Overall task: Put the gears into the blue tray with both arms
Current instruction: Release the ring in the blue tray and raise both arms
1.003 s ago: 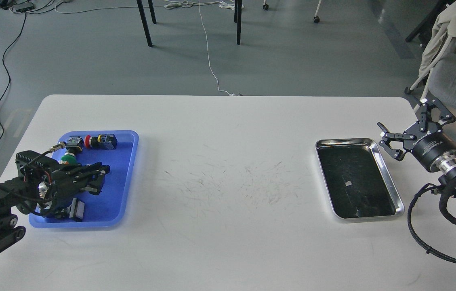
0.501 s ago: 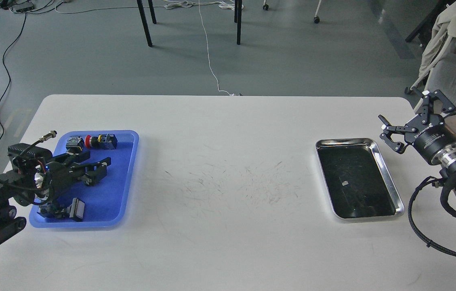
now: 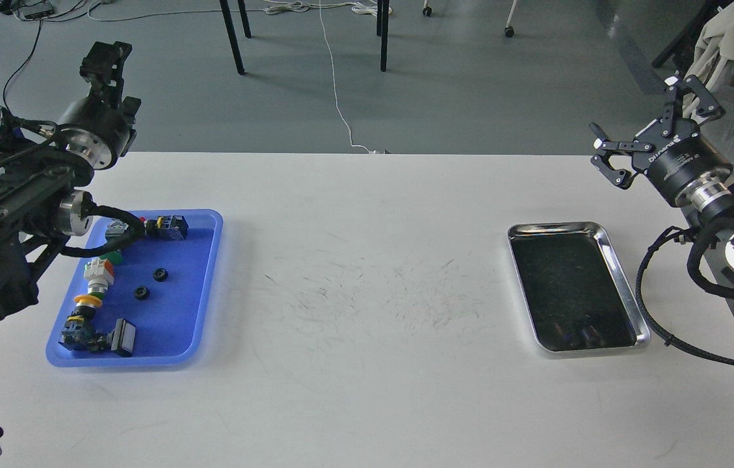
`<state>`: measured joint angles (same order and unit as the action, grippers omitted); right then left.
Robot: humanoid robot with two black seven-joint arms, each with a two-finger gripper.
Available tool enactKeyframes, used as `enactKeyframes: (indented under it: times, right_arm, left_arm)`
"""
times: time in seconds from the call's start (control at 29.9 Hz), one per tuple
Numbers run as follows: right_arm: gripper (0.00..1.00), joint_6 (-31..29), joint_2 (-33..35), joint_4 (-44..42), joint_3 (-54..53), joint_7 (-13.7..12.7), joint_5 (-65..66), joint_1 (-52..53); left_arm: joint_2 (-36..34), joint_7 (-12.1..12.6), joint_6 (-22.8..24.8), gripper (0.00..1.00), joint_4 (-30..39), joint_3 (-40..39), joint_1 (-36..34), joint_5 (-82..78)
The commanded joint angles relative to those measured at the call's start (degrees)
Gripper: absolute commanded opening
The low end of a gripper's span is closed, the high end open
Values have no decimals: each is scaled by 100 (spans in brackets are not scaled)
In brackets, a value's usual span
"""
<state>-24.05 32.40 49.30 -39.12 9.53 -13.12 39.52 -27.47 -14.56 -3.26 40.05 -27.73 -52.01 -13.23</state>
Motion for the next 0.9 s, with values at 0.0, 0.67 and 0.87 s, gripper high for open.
enactKeyframes:
  times: [0.0,0.67,0.87]
  right_arm:
    - [98,155,-129,-34,62,5,20,-33]
    - [99,621,-243,0,-87,67,11,-85]
    - [99,630,-225,18,-87,40,11,-85]
  left_arm:
    - [163,393,712,98,-313,-188,-134,1015]
    - [603,428,1829,99,-638,-1498,745,1929]
    - [620,569,1776,99,-621,-1489,737,2026]
